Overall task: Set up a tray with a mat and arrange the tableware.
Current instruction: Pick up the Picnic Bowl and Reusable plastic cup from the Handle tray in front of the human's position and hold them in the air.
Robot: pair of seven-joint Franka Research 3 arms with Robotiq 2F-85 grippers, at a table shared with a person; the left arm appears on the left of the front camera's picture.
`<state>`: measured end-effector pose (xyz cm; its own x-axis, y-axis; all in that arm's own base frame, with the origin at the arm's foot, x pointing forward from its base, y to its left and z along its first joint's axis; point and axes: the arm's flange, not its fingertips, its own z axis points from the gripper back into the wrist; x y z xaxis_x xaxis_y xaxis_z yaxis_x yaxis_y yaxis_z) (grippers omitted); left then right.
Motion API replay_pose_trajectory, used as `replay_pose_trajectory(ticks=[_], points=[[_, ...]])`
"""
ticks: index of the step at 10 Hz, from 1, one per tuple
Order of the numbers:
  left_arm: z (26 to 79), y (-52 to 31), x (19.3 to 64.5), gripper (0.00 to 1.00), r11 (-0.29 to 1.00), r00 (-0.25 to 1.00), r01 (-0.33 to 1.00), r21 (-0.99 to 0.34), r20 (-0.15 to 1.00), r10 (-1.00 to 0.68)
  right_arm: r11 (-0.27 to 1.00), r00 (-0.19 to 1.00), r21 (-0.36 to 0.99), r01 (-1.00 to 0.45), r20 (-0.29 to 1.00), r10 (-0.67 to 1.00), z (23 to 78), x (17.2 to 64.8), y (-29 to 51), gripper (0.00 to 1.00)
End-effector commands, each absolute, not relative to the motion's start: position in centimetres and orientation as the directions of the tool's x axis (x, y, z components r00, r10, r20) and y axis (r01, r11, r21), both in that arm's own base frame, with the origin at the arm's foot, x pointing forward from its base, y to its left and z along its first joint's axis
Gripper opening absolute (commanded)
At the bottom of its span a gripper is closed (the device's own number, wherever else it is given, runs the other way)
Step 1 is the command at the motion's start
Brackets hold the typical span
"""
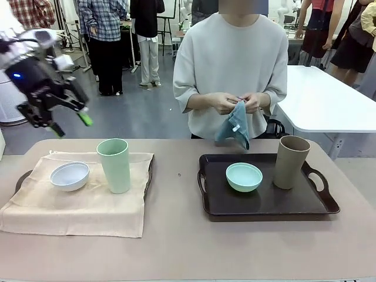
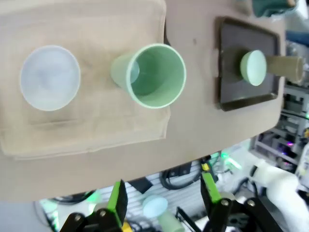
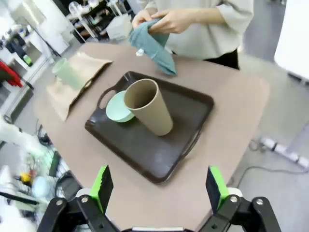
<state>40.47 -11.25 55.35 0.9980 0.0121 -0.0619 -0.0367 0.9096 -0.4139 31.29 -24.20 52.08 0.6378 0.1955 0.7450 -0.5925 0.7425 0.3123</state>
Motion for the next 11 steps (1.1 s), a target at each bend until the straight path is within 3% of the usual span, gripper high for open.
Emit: replay_pose_trajectory(ticks=[1, 5, 11], points=[[55.2, -15.7, 40.9, 0.8, 0.953, 0.999, -0.013, -0.302, -0.041, 0.001, 0.711, 0.6, 0.236, -0.662, 0.736, 0.314, 50.2, 31.1, -22.2, 1.0], [53.1, -25.0, 39.4, 0.8, 0.98, 0.998, 0.052, -0.193, -0.008, -0.054, 0.622, 0.642, 0.279, -0.732, 0.589, 0.491, 49.5, 31.4, -22.7, 1.0], [52.6, -25.6, 38.4, 0.8, 0.973, 0.996, 0.08, -0.217, -0.012, -0.084, 0.64, 0.654, 0.282, -0.715, 0.592, 0.47, 49.0, 31.1, -22.1, 1.0]])
